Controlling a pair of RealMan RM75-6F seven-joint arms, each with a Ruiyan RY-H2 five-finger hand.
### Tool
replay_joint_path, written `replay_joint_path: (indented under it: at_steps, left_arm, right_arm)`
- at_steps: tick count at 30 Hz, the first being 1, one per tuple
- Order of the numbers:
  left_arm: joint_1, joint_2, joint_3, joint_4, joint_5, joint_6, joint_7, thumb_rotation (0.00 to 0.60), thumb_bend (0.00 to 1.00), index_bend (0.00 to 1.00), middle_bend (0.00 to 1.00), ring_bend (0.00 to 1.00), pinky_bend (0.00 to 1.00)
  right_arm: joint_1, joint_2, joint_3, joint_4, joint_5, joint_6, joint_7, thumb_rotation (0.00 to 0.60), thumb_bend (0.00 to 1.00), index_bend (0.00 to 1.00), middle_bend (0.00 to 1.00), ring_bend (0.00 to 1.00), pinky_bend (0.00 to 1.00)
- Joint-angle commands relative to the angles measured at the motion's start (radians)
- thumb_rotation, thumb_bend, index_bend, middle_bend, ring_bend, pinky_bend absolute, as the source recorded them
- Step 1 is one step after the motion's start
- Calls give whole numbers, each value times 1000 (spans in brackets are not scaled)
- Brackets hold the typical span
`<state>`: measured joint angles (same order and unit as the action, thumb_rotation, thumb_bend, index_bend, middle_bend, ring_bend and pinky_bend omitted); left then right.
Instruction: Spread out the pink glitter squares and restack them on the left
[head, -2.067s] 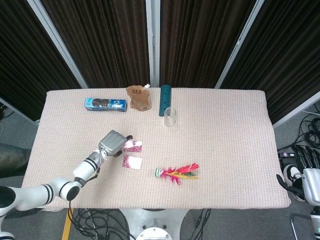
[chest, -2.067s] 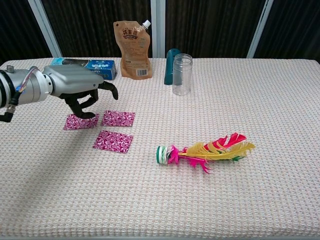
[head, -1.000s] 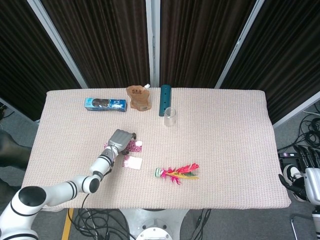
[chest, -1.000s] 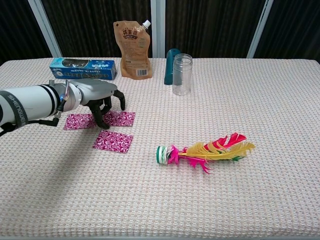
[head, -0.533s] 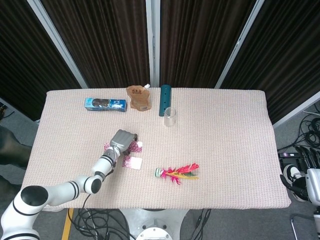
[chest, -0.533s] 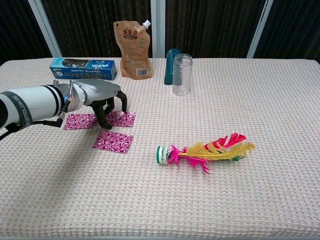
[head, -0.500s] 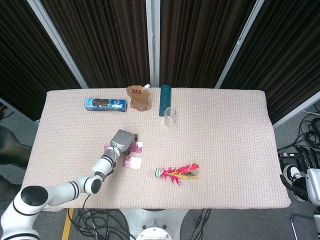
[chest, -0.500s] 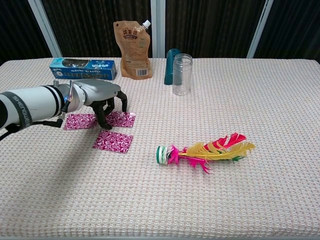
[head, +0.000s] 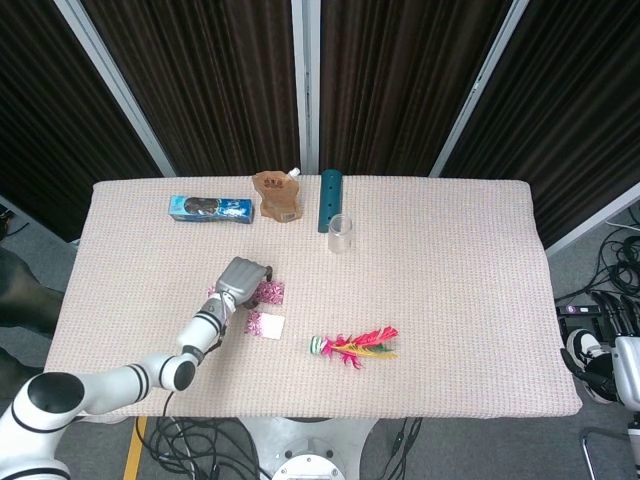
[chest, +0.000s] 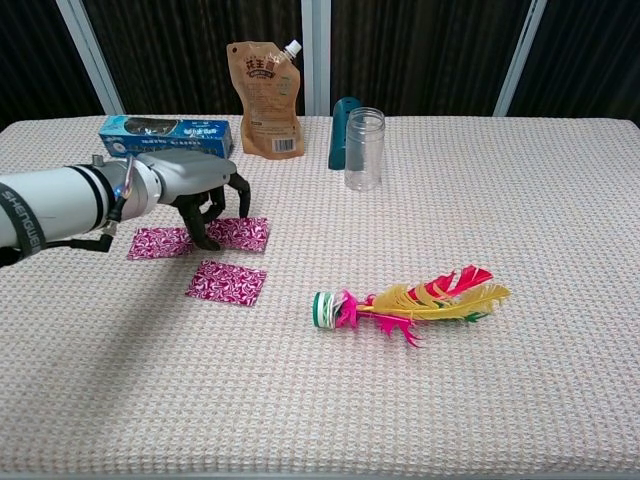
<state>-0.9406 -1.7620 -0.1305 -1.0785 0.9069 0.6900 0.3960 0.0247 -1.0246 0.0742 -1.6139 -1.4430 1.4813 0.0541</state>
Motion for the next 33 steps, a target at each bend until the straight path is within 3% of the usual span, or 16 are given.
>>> replay_joint_path:
  at_steps: [1, 7, 14, 26, 33]
  left_arm:
    - [15, 37, 2, -40, 10, 17, -5, 600, 299, 453, 881, 913, 868]
    - [50, 109, 7, -120, -11, 66, 10, 600, 299, 446, 881, 912, 868]
    - [105, 160, 56, -183, -86, 116, 81, 600, 298, 435, 880, 911, 868]
    - [118, 133, 48, -185, -270, 148, 163, 600, 299, 422, 879, 911, 868]
    - [108, 104, 34, -157, -294, 140, 171, 600, 299, 415, 879, 911, 868]
  right_arm:
    - [1, -1, 0, -1, -3, 1, -1, 376, 193, 83, 81, 0, 0]
    - [1, -2, 0, 0, -9, 4, 4, 379, 193, 83, 82, 0, 0]
    - [5, -5, -2, 7, -21, 3, 15, 379, 194, 84, 83, 0, 0]
    - [7, -6, -7, 6, -37, 5, 21, 380, 194, 83, 83, 0, 0]
    - [6, -6, -9, 7, -35, 4, 21, 378, 195, 83, 83, 0, 0]
